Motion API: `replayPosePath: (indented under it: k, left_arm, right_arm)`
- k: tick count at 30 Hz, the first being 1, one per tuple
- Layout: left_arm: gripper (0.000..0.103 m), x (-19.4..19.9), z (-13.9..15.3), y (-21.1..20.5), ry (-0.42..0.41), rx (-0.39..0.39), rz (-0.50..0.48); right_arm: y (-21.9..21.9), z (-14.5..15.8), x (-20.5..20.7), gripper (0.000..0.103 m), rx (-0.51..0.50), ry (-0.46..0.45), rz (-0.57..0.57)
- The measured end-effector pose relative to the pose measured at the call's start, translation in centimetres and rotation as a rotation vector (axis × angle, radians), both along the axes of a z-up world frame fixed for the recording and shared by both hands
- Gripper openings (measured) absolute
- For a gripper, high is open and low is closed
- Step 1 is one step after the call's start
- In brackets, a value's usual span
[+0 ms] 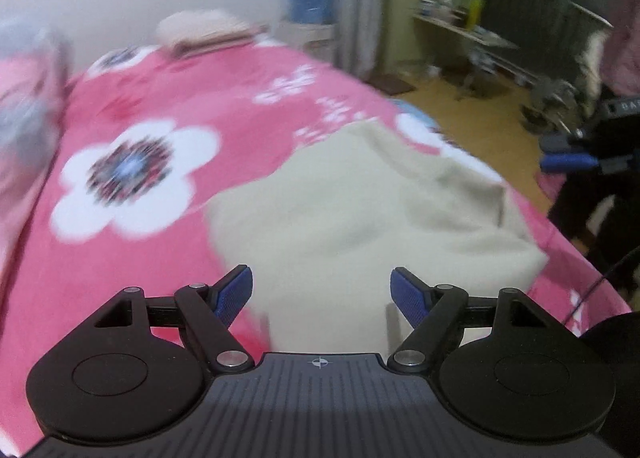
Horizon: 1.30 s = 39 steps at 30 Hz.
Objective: Fold clothes
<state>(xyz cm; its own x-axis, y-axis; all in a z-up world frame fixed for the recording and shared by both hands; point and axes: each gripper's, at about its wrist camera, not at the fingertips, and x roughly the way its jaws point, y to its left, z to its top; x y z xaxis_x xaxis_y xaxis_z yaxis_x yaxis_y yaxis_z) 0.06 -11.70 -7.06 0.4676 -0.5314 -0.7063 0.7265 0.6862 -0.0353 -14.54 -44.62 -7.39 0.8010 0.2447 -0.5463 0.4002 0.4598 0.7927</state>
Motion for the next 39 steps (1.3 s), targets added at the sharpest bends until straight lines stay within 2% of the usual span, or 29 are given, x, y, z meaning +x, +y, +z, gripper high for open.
replayPosePath:
  k: [2, 5, 7, 13, 15, 16, 17, 19, 21, 23, 27, 29, 31, 39]
  left_arm:
    - [0.077, -0.4, -0.7, -2.2, -0.022, 0.023, -0.067]
    - [0.077, -1.1, -3.0, -5.3, -0.049, 0.1, -0.141]
    - [0.078, -1.4, -4.4, -6.2, -0.059, 0.146, -0.143]
    - [0.08, -1.5, -4.9, -5.5, -0.073, 0.118, -0.15]
    - [0.08, -1.5, -4.9, -5.2, -0.079, 0.105, -0.161]
    - [0.08, -1.6, -5.0, -5.1, -0.084, 0.098, -0.166]
    - [0.08, -1.6, -5.0, -4.9, -0.089, 0.088, -0.171]
    - [0.08, -1.7, -5.2, -4.5, -0.098, 0.068, -0.18]
    - [0.08, -1.7, -5.4, -4.1, -0.108, 0.05, -0.193]
    - [0.08, -1.7, -5.4, -3.9, -0.111, 0.046, -0.205]
    - [0.08, -1.5, -4.8, -3.4, -0.084, 0.045, -0.213]
    - [0.08, -1.6, -4.8, -3.3, -0.08, 0.046, -0.214]
    - [0.08, -1.7, -4.8, -3.5, -0.092, 0.053, -0.216]
    - [0.083, -2.7, -5.7, -4.4, -0.14, 0.044, -0.177]
  right_arm:
    - [-0.5, -1.3, -1.4, 0.025, 0.027, 0.056, 0.014]
    - [-0.4, -2.8, -2.3, 0.028, 0.039, 0.108, 0.045]
    - [0.3, -3.0, -2.0, 0.03, 0.014, 0.113, 0.099]
    - [2.5, -3.0, -0.7, 0.047, -0.083, 0.123, 0.27]
    - [3.2, -2.8, 0.3, 0.057, -0.136, 0.125, 0.324]
    - [3.6, -2.8, 0.8, 0.057, -0.167, 0.132, 0.345]
    - [3.9, -2.9, 1.3, 0.056, -0.2, 0.14, 0.364]
    - [4.4, -3.3, 2.1, 0.044, -0.218, 0.136, 0.394]
    - [4.5, -3.7, 2.3, 0.018, -0.193, 0.122, 0.403]
    - [4.5, -3.7, 2.2, 0.013, -0.176, 0.107, 0.405]
    - [4.9, -2.8, 1.6, 0.012, -0.151, 0.095, 0.428]
    - [4.6, -3.6, 1.6, 0.011, -0.144, 0.125, 0.427]
    - [3.8, -5.0, 1.8, 0.012, -0.094, 0.144, 0.406]
    - [3.4, -4.8, 2.2, 0.011, -0.144, 0.148, 0.42]
